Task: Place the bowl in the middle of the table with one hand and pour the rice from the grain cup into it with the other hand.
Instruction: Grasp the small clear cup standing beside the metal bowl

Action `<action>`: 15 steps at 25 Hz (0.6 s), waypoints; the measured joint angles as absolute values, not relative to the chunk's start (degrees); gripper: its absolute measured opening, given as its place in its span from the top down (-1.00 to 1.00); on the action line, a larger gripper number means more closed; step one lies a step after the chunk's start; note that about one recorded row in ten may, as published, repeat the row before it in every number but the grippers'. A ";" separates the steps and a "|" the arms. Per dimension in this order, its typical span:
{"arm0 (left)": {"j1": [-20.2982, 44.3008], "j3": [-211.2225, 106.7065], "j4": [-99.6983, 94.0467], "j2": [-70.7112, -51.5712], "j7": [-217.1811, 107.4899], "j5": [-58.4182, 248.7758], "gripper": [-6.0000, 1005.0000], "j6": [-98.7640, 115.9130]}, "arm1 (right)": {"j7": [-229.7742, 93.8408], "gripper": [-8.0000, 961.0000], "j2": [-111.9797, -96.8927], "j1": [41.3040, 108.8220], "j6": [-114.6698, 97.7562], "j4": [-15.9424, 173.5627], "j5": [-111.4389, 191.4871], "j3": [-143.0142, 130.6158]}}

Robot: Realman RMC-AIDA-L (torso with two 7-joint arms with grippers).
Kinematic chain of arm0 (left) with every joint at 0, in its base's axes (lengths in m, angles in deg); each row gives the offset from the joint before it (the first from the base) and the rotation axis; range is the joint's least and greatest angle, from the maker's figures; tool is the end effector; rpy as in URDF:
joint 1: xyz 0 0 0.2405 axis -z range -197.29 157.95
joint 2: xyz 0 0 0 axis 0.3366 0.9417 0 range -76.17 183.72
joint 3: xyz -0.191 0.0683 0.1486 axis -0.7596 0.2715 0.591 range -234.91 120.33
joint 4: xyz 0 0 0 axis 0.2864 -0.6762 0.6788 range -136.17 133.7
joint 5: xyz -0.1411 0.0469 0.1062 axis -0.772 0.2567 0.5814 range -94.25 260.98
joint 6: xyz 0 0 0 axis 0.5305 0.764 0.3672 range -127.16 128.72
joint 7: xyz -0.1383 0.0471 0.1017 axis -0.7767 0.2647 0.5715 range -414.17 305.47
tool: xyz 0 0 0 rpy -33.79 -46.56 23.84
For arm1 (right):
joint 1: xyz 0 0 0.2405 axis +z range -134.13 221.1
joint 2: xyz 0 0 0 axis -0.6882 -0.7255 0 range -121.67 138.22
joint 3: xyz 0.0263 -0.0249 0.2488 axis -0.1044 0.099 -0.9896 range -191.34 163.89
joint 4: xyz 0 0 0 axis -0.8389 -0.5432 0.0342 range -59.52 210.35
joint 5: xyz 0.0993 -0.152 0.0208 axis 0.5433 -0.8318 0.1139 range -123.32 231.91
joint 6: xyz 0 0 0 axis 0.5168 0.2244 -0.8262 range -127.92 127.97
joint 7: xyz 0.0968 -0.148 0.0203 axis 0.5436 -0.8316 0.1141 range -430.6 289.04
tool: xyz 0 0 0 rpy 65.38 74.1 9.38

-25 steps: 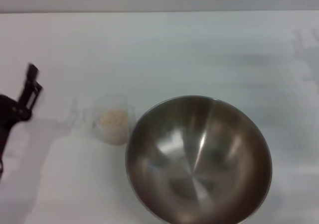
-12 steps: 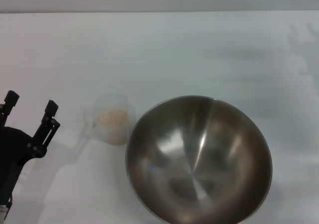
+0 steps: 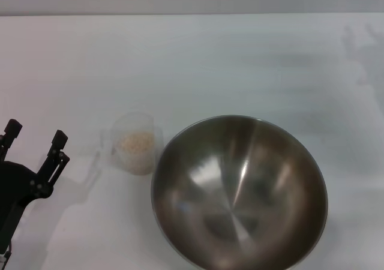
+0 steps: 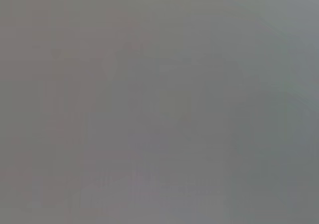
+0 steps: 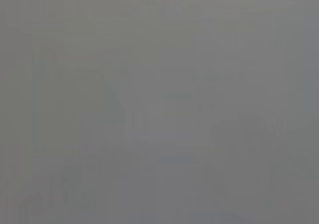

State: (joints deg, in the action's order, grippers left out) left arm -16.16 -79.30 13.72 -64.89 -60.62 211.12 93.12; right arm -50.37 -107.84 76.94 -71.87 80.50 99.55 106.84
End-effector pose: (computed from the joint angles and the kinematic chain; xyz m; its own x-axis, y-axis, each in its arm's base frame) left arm -0.2911 0.2051 -0.0241 0.6413 -0.1437 0.7537 0.6844 -0.3371 -0.6465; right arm 0.2700 0.3958 0.0592 0.5653 0.2231 -0.7941 -0.7870 -0.1426 -0.6003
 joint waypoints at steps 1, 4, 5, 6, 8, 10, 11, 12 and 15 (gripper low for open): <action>-16.16 -79.29 13.65 -64.88 -60.81 211.10 -0.52 93.09 | -50.93 -0.10 -107.83 77.12 -71.63 80.58 99.55 106.82; -16.16 -79.27 13.43 -64.87 -60.96 211.08 -0.52 92.71 | -51.09 -0.11 -107.82 77.30 -71.51 80.59 99.55 106.76; -16.16 -79.26 13.27 -64.88 -60.97 211.07 -0.51 92.46 | -51.10 -0.11 -107.82 77.37 -71.48 80.55 99.55 106.71; -16.16 -79.26 13.10 -64.87 -60.96 211.10 -0.51 92.03 | -51.11 -0.11 -107.82 77.46 -71.42 80.48 99.55 106.67; -16.15 -79.26 13.01 -64.87 -60.97 211.16 -0.51 91.54 | -51.11 -0.11 -107.82 77.48 -71.41 80.47 99.55 106.69; -16.15 -79.26 12.95 -64.87 -60.97 211.29 -0.51 90.90 | -51.12 -0.11 -107.82 77.51 -71.36 80.46 99.55 106.72; -16.15 -79.26 12.91 -64.87 -60.97 211.35 -0.51 90.35 | -51.13 -0.11 -107.83 77.51 -71.14 80.46 99.55 106.70; -16.15 -79.26 12.91 -64.87 -60.97 211.35 -0.51 90.35 | -51.13 -0.11 -107.83 77.51 -71.14 80.46 99.55 106.70; -16.15 -78.74 12.83 -64.87 -60.97 211.37 -0.51 90.04 | -51.14 -0.12 -107.82 77.51 -70.81 80.46 99.56 106.53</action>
